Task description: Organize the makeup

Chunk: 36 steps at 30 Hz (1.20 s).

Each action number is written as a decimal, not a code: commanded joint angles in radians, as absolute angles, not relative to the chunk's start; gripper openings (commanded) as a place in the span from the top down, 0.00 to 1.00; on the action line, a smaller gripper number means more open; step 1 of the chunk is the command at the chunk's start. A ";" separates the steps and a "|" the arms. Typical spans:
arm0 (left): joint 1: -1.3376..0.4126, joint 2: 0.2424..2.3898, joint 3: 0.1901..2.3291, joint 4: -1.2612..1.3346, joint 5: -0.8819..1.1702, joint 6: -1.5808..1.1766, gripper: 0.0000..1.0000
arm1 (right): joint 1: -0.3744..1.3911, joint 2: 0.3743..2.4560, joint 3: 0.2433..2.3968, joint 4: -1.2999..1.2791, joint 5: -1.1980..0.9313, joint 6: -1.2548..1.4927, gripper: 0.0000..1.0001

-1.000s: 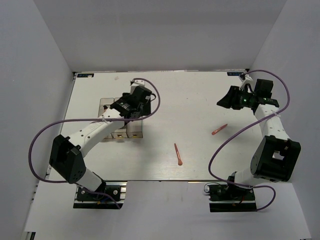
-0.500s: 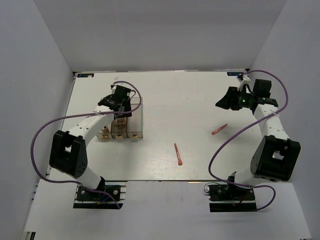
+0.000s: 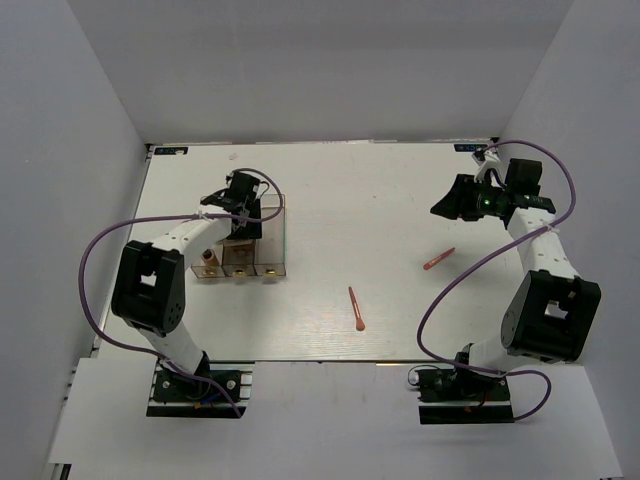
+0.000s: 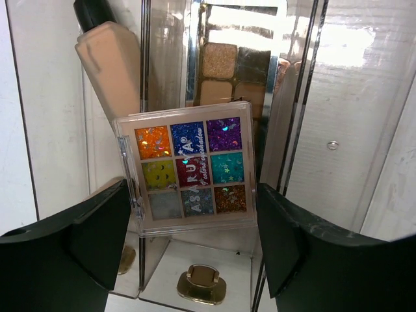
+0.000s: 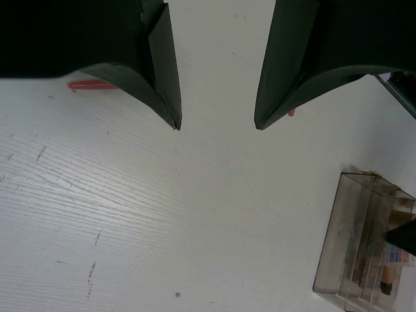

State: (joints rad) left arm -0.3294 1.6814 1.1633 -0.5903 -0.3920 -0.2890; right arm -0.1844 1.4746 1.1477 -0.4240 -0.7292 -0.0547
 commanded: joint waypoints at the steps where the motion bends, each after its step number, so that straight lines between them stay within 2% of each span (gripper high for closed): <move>1: -0.325 1.645 1.206 -0.565 -0.362 -0.285 0.29 | -0.179 1.483 1.163 -0.437 -0.741 -0.066 0.45; 5: -0.325 1.631 1.212 -0.580 -0.359 -0.291 0.18 | -0.178 1.493 1.169 -0.439 -0.744 -0.063 0.45; 8: -0.325 1.614 1.213 -0.584 -0.356 -0.299 0.14 | -0.175 1.500 1.173 -0.439 -0.741 -0.063 0.45; 10: -0.325 1.603 1.213 -0.587 -0.353 -0.299 0.06 | -0.172 1.505 1.178 -0.439 -0.741 -0.061 0.45; 22: -0.325 1.557 1.247 -0.621 -0.345 -0.302 0.03 | -0.163 1.511 1.183 -0.443 -0.758 -0.089 0.44; 24: -0.334 1.533 1.273 -0.624 -0.339 -0.301 0.05 | -0.161 1.516 1.187 -0.472 -0.810 -0.164 0.44; 27: -0.344 1.484 1.307 -0.604 -0.264 -0.291 0.15 | -0.158 1.539 1.226 -0.567 -0.890 -0.332 0.44; 28: -0.353 1.470 1.316 -0.589 -0.226 -0.290 0.26 | -0.152 1.558 1.251 -0.593 -0.888 -0.375 0.44; 32: -0.364 1.466 1.351 -0.572 0.054 -0.369 0.56 | -0.118 1.607 1.308 -0.707 -0.763 -0.538 0.46; 34: -0.396 1.482 1.351 -0.560 0.118 -0.405 0.59 | -0.104 1.620 1.318 -0.735 -0.689 -0.593 0.47; 36: -0.425 1.494 1.347 -0.551 0.167 -0.455 0.57 | -0.091 1.617 1.309 -0.735 -0.660 -0.624 0.47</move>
